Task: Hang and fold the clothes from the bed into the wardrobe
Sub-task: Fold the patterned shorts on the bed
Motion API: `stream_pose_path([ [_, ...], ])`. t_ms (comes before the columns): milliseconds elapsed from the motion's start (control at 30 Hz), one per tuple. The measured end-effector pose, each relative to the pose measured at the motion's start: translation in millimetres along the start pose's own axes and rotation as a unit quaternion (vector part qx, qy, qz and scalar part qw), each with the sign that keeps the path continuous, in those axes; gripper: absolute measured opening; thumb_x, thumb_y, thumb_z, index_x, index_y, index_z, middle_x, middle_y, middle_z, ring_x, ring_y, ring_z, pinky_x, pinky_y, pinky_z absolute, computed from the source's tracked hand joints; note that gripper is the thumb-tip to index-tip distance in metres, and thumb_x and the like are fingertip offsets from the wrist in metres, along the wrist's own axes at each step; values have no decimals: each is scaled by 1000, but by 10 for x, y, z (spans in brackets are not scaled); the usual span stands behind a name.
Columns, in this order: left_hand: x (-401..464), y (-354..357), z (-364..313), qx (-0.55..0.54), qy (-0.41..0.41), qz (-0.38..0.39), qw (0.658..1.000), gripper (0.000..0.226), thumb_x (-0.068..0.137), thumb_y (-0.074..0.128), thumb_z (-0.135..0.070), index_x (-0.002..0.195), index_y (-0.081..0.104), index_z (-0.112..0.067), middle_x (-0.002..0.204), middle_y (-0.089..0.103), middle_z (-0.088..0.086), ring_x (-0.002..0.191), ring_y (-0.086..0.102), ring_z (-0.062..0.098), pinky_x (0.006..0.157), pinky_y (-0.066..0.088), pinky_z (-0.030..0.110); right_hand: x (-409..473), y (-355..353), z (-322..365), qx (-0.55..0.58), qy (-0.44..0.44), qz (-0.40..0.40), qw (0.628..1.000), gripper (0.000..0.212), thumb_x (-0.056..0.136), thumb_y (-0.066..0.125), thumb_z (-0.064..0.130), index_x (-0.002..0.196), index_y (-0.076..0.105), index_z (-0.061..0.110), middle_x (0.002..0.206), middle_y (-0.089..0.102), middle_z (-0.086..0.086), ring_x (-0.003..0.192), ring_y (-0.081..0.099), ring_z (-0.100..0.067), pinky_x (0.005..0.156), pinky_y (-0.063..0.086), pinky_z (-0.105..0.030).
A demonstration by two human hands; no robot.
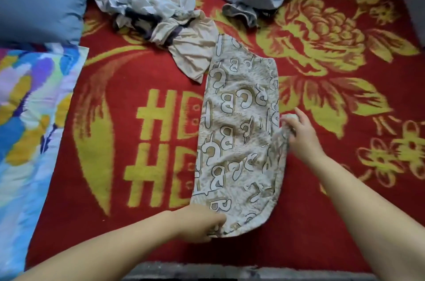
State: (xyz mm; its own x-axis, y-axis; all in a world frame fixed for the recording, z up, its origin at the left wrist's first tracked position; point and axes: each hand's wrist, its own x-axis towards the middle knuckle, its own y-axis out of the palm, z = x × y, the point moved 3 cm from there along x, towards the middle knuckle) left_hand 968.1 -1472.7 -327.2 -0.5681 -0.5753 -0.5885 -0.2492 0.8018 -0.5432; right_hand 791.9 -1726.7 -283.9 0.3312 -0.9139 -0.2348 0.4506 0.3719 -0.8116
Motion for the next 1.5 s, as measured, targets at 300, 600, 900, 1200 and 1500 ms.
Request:
stream_pose_path([
  [300,235,-811,91,-257,-52,117,958,27,83,62,-17,109,52,-15,63,62,-1,46,56,-2,43,41,12,-394,1009,-70,65,27,445,893,85,83,47,70,152,19,30,156,26,9,138,31,-4,110,21,-19],
  [600,1103,-2498,1284,-24,-226,-188,955,63,82,67,-40,136,42,-17,132,51,5,108,53,21,93,44,35,181,382,-101,172,55,43,983,48,98,48,41,140,46,18,138,52,2,130,44,-11,105,33,-29],
  [900,1250,-624,1054,170,-179,-181,952,99,87,38,-65,142,-31,-21,152,-34,8,143,-27,24,109,-22,54,-7,1463,-369,-335,-107,252,902,101,88,60,33,147,-21,38,150,-39,-3,137,-35,-37,100,-8,-76],
  [1200,1186,-717,1038,107,-200,16,974,94,82,34,20,150,-16,-20,153,-30,13,144,-19,31,119,9,46,-36,1371,-283,-339,-56,380,859,97,84,39,-13,151,-9,38,159,-22,-7,142,-19,-46,106,4,-72],
  [1500,734,-1387,1119,-254,-219,165,927,19,79,56,-2,93,65,-10,77,64,10,63,59,20,55,44,27,272,623,-170,-90,18,542,835,12,83,51,8,90,58,14,80,56,0,71,54,-14,64,44,-28],
])
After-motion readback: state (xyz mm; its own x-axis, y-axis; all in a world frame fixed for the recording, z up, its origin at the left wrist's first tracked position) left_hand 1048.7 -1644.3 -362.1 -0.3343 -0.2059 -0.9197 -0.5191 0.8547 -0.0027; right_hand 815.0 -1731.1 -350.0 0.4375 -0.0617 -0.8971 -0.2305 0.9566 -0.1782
